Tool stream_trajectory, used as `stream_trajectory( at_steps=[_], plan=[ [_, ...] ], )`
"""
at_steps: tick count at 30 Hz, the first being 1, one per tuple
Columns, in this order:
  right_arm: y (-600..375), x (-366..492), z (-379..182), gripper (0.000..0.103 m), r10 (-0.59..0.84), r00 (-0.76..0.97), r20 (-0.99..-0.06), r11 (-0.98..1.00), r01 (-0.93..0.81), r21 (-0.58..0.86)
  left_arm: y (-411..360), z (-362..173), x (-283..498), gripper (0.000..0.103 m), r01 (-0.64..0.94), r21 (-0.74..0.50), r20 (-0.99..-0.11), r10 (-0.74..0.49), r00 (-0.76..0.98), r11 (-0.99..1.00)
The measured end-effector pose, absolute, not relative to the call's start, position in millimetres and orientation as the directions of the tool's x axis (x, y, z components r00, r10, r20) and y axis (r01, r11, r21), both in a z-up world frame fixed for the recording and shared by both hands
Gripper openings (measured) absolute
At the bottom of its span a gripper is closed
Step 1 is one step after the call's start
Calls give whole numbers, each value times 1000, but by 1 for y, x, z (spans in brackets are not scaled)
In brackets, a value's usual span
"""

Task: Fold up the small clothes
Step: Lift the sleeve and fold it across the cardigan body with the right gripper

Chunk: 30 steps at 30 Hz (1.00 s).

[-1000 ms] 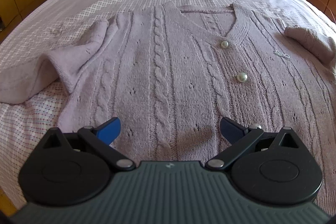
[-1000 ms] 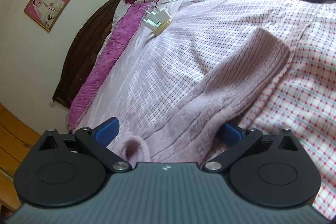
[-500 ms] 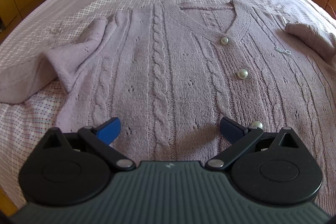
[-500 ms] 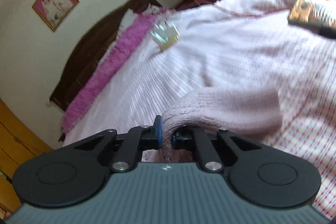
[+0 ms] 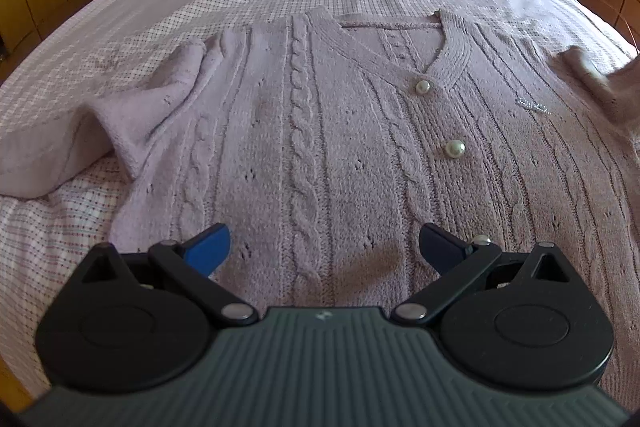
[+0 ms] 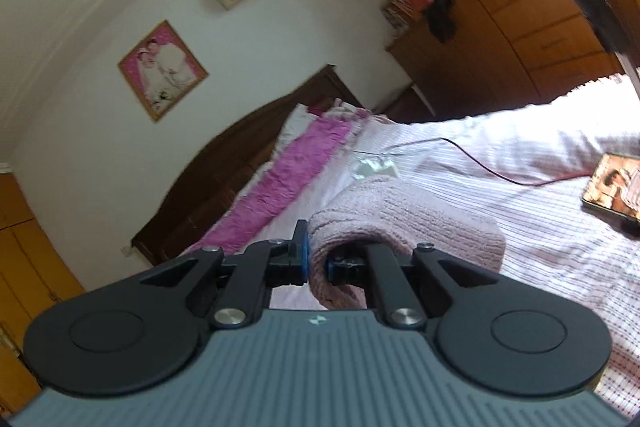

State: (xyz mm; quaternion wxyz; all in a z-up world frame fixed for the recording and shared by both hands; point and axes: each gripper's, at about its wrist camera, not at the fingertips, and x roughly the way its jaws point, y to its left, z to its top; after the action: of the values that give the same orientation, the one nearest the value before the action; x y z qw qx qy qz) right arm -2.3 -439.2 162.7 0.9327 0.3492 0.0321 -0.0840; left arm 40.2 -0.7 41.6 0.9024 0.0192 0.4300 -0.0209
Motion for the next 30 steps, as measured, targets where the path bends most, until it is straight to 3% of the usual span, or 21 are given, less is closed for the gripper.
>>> stream_trajectory(
  at_steps=[18, 30],
  plan=[
    [-279, 38, 193, 9, 153, 982, -109, 758, -46, 650, 25, 53, 35, 103, -7, 3, -746, 7, 666, 1000],
    [-167, 74, 107, 9, 327, 908, -263, 708, -51, 704, 43, 59, 31, 103, -33, 27, -717, 42, 696, 999]
  ],
)
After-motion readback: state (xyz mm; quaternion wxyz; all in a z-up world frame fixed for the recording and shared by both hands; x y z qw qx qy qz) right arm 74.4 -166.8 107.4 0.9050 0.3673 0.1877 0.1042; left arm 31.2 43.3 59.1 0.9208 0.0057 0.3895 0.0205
